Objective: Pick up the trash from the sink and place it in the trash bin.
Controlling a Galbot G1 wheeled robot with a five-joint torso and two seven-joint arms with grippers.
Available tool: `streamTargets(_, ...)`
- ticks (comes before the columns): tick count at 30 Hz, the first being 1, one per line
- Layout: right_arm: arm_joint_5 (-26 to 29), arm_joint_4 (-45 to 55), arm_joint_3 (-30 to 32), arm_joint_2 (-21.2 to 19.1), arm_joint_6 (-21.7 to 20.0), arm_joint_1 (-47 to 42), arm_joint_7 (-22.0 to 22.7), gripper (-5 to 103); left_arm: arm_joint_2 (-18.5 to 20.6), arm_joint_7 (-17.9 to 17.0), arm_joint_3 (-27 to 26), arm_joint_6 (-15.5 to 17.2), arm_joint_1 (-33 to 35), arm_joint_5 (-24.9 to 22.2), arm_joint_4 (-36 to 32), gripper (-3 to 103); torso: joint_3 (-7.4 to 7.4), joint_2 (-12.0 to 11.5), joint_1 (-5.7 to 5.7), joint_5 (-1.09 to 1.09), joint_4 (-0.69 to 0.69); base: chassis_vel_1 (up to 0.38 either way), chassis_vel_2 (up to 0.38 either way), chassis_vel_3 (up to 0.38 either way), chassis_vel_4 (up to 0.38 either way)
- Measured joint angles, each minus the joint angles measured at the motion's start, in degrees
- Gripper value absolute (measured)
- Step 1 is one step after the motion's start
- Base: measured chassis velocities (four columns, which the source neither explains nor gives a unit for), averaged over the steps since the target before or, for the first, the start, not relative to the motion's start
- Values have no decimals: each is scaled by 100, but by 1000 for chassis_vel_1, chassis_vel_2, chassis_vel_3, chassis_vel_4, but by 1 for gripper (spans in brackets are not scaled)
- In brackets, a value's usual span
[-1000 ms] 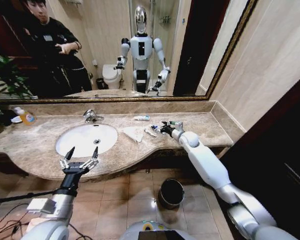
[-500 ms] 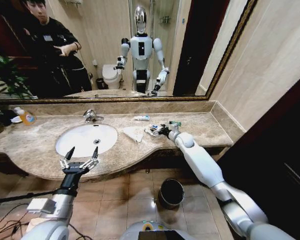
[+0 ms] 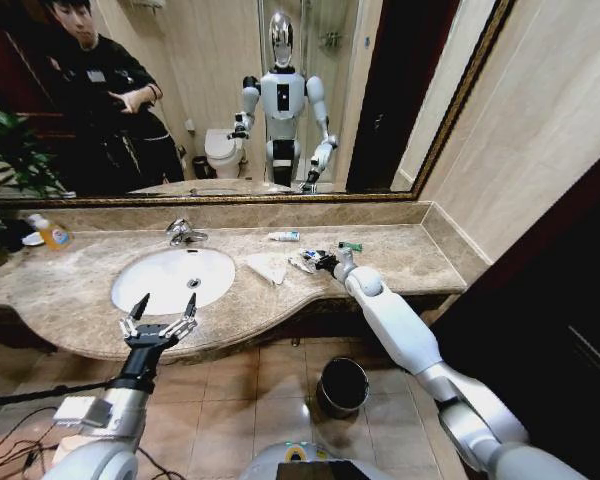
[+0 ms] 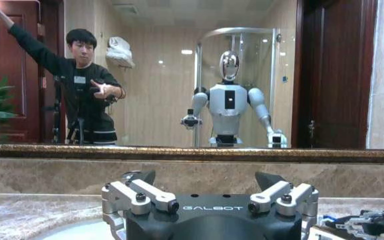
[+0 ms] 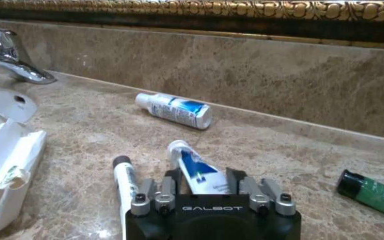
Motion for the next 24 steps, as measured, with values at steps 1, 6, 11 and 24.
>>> streamTargets(1, -2, 0, 0, -2, 17, -1, 13, 44, 0, 0, 0, 0, 0, 0, 0, 100, 0, 0, 0, 0, 0, 0, 0, 0, 0)
streamTargets(6, -3, 11, 7, -6, 54, -1, 59, 34, 0, 0, 0, 0, 0, 0, 0, 100, 0, 0, 0, 0, 0, 0, 0, 0, 0)
streamTargets(11, 13, 119, 52, -35, 62, -24, 126, 33, 0, 0, 0, 0, 0, 0, 0, 100, 0, 0, 0, 0, 0, 0, 0, 0, 0)
streamTargets(24, 27, 283, 55, -157, 62, -146, 147, 33, 0, 0, 0, 0, 0, 0, 0, 100, 0, 0, 0, 0, 0, 0, 0, 0, 0)
